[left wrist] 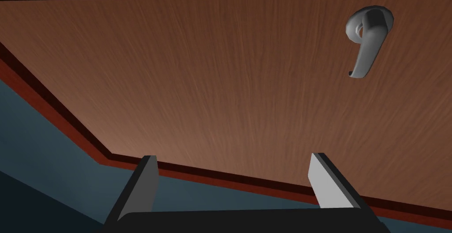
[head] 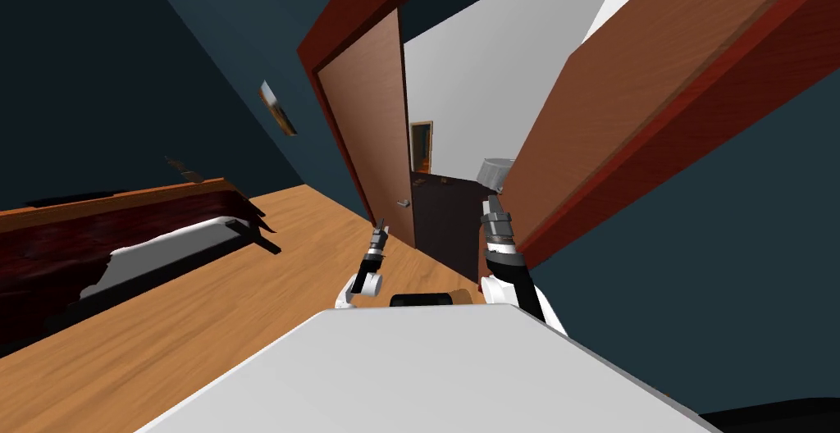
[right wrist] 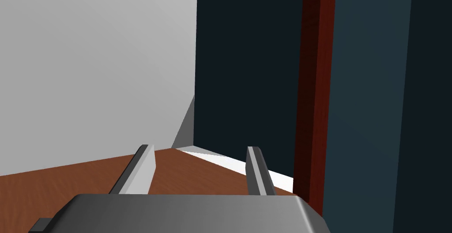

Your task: Push the door open

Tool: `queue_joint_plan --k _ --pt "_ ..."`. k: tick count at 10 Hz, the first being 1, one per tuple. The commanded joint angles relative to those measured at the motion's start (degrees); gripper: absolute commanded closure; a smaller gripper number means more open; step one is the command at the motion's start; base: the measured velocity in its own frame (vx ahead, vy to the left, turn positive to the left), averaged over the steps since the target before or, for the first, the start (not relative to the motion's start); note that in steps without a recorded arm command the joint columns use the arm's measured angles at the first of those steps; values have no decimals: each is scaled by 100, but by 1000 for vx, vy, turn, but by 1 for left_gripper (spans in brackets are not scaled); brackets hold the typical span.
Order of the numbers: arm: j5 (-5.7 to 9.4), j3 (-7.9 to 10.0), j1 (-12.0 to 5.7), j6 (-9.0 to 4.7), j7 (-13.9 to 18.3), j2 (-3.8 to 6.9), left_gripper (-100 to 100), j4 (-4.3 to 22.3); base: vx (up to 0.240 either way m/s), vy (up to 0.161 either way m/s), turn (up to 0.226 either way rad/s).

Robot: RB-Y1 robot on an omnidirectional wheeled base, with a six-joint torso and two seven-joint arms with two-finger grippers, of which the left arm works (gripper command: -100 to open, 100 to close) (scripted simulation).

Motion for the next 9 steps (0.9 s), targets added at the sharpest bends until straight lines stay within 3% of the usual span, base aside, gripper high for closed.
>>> queue_joint_plan --k 1,9 --pt "11 -37 -87 -47 40 24 -100 221 75 89 -136" --pt "57 -208 -549 -310 191 79 -100 1377 63 87 -116"
